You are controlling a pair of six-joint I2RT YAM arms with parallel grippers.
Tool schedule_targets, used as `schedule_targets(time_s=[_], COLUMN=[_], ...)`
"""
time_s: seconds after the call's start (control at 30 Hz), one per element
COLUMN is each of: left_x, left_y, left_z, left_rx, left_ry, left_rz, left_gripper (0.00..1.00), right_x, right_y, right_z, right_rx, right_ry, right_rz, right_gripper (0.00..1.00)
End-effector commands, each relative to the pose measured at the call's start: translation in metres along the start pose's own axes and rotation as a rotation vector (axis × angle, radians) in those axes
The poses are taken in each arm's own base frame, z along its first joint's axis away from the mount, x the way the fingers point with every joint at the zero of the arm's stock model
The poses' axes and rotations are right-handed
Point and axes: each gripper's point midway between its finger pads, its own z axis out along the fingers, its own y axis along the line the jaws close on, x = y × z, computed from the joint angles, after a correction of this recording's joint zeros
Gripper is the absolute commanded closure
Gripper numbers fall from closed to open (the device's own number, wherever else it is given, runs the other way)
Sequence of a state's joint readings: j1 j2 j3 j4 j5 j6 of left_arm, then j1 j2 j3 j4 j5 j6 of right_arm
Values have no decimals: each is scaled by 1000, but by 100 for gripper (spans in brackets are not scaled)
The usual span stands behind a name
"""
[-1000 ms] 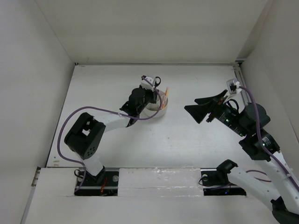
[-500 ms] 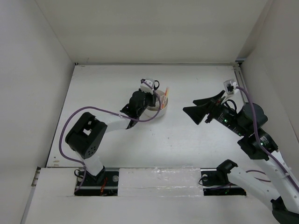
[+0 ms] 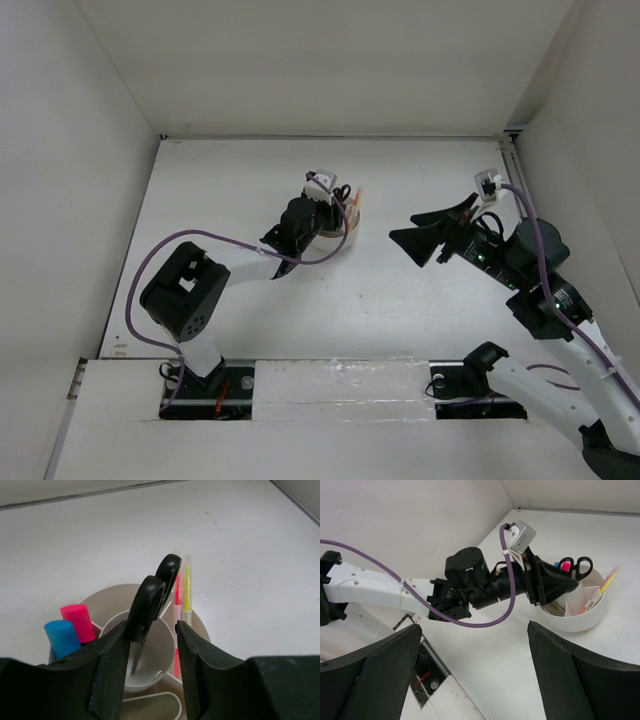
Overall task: Sort the stationery into containers
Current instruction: Place the scissors in the storage box, then reset both arms
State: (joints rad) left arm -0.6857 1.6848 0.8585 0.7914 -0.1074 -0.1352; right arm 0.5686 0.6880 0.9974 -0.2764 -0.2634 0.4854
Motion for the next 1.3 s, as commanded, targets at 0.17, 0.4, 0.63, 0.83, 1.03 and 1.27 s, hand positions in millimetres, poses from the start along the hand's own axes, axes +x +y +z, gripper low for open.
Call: schedule_targets(time_s=[0.17, 0.4, 0.63, 0.83, 1.03, 1.27], left_x=[-79, -114, -136, -171, -154, -163], left_y=[-15, -11, 3, 30, 59, 93], left_z=[-37, -67, -101, -155, -209, -289], left_rx=[46, 17, -86, -269, -468, -621], left_ry=[-179, -235, -187, -200, -78, -101], left_rz=[-64, -96, -203, -418, -481, -444], left_gripper=[51, 22, 0, 0, 0, 0], right_x=[-15, -14, -11, -26, -45, -62], right_y=[9, 9, -1, -10, -17, -31], right_z=[5, 10, 10, -7, -36, -87], right_rx=[-47, -55, -7, 100, 219, 407], right_ry=[-46, -41, -34, -68, -108, -145], right_rz=[-33, -24, -36, -53, -78, -86], right_gripper=[7, 7, 0, 0, 0, 0])
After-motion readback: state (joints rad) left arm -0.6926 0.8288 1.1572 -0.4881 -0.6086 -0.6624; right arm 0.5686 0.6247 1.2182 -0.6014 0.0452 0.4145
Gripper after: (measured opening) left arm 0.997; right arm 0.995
